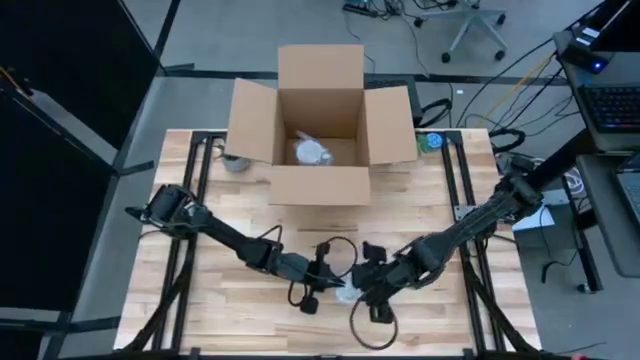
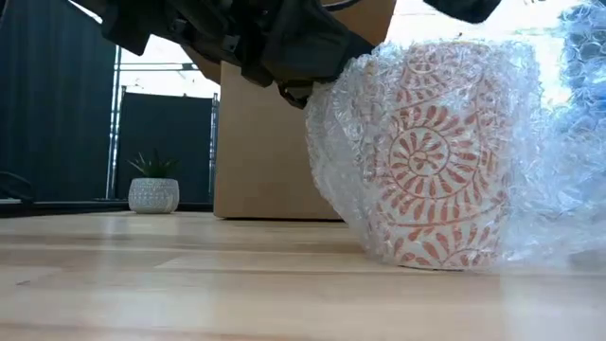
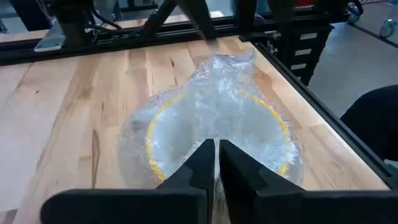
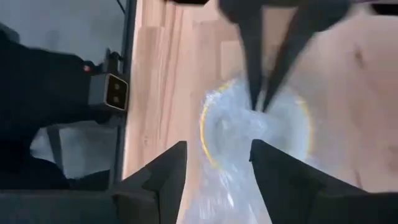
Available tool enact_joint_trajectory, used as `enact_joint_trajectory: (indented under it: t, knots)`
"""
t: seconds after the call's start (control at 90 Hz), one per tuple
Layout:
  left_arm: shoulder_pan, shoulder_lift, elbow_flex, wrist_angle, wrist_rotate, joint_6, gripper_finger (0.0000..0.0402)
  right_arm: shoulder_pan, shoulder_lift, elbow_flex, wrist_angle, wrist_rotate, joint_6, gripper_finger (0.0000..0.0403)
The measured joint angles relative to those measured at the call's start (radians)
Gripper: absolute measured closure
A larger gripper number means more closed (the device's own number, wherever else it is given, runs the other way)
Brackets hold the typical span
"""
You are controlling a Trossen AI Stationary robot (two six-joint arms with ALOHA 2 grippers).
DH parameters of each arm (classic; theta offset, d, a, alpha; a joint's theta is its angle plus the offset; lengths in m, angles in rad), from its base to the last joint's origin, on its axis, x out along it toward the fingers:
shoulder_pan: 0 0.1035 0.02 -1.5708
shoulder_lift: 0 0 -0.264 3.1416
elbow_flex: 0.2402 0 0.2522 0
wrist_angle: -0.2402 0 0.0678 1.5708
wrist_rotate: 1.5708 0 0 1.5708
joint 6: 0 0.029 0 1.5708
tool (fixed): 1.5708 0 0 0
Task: Wrap mug
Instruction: Wrap the orange mug with bubble wrap
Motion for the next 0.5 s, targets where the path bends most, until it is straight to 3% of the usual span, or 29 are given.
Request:
enact_joint_trajectory:
  t: [0.267,0.5]
  knots:
    - [0.000,0.000,0.000,0.000,0.000,0.000,0.0391,0.078,0.036,0.000,-0.192,0.059,0.118,0.0236]
    - [0.000,0.000,0.000,0.001,0.000,0.000,0.0391,0.101,0.111,0.000,-0.123,0.160,0.069,0.0236]
